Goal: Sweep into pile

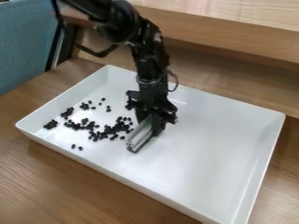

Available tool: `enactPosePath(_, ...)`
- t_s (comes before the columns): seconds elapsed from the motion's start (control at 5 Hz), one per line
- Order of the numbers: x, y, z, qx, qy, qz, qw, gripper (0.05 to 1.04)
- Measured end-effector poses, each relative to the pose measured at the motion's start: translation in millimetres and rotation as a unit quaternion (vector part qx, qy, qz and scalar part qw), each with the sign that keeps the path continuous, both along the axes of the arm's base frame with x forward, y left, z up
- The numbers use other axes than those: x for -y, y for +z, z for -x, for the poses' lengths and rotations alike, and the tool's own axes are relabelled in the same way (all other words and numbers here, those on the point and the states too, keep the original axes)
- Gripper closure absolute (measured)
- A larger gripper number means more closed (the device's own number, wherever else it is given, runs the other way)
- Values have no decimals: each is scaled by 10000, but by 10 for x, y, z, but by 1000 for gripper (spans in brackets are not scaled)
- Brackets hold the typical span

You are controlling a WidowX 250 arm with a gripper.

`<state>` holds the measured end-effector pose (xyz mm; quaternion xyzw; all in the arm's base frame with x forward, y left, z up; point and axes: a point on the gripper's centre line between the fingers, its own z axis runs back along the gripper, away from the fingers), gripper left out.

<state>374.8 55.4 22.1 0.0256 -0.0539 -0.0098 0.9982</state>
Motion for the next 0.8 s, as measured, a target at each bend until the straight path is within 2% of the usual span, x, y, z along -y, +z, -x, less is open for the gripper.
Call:
enactPosePath(0.4, -488, -3, 274, 62, 618, -125, 9980, 687)
enactPosePath(0.6, -623, -4, 336, 61, 745, -145, 9971, 687)
enactPosePath(0.8, -768, 7, 356, 52, 615, -167, 9980, 687)
